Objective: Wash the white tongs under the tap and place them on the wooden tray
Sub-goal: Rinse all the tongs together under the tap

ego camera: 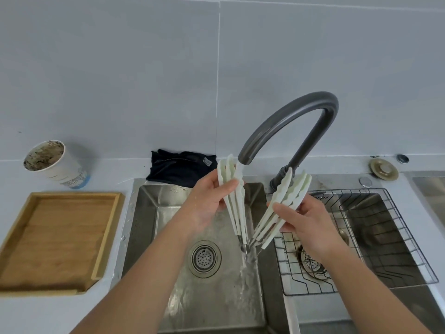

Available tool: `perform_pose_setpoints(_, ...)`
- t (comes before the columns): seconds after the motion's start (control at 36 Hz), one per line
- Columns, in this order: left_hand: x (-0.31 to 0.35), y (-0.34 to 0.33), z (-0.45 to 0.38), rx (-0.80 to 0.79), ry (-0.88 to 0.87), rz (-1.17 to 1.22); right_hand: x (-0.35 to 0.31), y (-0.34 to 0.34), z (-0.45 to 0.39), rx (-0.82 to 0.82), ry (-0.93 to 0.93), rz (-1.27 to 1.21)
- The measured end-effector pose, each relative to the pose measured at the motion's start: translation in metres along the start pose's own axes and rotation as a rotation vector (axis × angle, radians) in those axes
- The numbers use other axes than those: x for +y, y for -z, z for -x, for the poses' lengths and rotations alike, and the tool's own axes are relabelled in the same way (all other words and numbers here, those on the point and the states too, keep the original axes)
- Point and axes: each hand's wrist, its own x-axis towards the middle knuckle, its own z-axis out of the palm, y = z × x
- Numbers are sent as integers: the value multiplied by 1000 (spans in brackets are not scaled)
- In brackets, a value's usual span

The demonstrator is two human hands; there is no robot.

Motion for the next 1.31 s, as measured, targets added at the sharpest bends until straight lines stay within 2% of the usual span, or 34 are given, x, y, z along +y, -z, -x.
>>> perform_pose_setpoints(0.11,-6,3,8,8,61,87,-2,-11,-7,8,-41,-74)
perform_pose_setpoints(0.31,-37,10,38,-28,140,-25,-5,-24,-19,31,-184,-226)
perform_pose_setpoints(0.67,-64,4,64,91,274,44,23,-33,-16,20,-410,-232)
perform_pose_setpoints(0.94,-73,-9,80,160,425,285,34,-32,-1,20,-458,-268)
perform_pose_setpoints(1.31,-79,-31,97,216,386,167,42,-22,15,-1,-482,-244)
